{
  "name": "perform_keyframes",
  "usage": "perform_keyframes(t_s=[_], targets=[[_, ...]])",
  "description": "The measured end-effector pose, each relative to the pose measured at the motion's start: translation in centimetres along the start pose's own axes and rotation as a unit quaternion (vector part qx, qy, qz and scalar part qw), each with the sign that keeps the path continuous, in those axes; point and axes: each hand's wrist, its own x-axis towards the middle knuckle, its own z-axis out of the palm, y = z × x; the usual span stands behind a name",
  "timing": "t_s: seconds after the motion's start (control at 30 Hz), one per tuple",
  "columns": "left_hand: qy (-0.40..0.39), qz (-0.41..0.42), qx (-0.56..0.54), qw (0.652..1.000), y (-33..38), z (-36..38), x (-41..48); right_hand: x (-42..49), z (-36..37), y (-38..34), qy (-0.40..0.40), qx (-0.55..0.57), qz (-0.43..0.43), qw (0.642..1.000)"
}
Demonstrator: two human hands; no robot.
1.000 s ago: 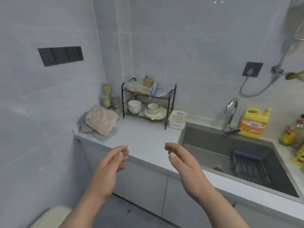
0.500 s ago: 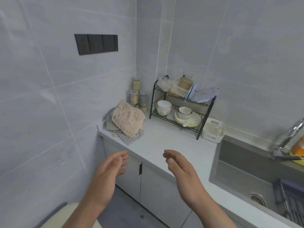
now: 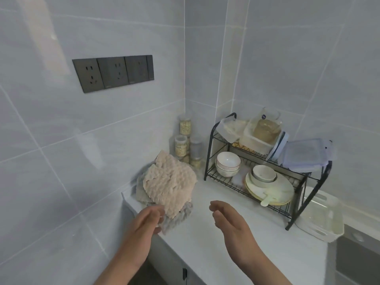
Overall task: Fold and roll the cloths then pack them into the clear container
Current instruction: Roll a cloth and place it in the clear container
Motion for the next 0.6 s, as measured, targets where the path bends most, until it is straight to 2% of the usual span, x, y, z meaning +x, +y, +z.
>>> perform_keyframes(t_s=[0.3,0.43,0.6], targets=[[0.028,-0.004,0.016,0.999,2.0,0.1,9.4,9.5,0.0,-0.1,-0.031,-0.018,0.004,0.999],[0.0,0.009,0.06,0.998,2.7,-0.2,13.6,13.4,0.9,0.5,-0.024,-0.034,0.021,0.999],[-0.045,-0.02,0.137,0.989,1.2,-1.2,19.8,17.5,3.5,2.4,-0.04,-0.047,0.051,0.997]])
